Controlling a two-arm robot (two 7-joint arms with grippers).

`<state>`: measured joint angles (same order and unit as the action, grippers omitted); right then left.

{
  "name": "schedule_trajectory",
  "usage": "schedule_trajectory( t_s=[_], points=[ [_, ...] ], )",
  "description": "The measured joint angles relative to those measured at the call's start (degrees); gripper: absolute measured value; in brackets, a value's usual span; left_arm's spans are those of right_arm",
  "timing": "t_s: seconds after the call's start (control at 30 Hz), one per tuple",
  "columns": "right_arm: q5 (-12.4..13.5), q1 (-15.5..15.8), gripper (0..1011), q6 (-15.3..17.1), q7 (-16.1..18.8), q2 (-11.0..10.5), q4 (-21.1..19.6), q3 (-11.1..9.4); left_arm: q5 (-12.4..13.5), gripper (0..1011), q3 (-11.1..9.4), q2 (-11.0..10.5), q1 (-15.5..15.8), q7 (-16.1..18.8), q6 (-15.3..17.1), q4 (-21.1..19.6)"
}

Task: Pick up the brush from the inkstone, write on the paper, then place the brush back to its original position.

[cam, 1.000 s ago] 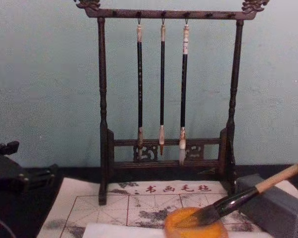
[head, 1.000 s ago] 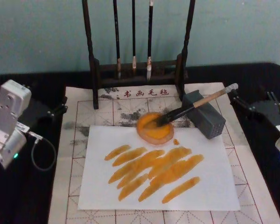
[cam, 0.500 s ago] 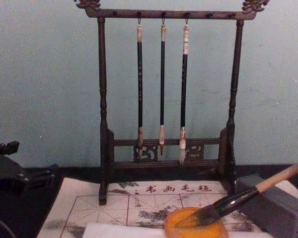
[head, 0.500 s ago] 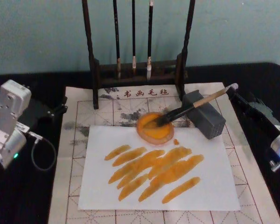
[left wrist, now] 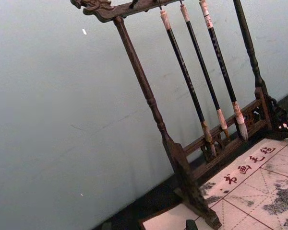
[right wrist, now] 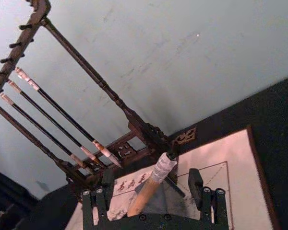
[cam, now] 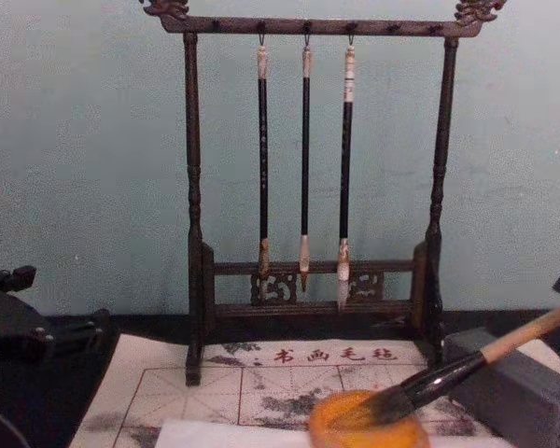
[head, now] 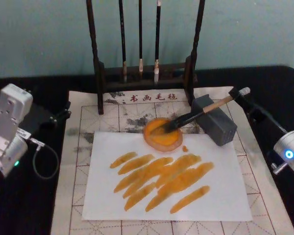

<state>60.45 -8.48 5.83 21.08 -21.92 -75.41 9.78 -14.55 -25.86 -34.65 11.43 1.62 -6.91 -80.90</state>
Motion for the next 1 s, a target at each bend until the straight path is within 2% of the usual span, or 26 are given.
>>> schedule_trajectory(
  t_s=[0.43, 0.7, 1.0],
  points=[
    [5.26, -2.88, 1003, 2.98, 0.56, 1.36, 4.54, 1.46, 0.00, 1001, 0.00, 0.00, 0.00, 0.00, 0.00, 0.00],
    [7.57, -5.40, 1002, 2.93, 2.21, 2.51, 7.85, 2.53, 0.00, 1001, 0.00, 0.00, 0.00, 0.00, 0.00, 0.00],
    [10.12, -6.04, 1003, 2.69, 2.64, 3.07, 8.99, 2.86, 0.00, 1001, 0.00, 0.00, 0.00, 0.00, 0.00, 0.00]
  ],
)
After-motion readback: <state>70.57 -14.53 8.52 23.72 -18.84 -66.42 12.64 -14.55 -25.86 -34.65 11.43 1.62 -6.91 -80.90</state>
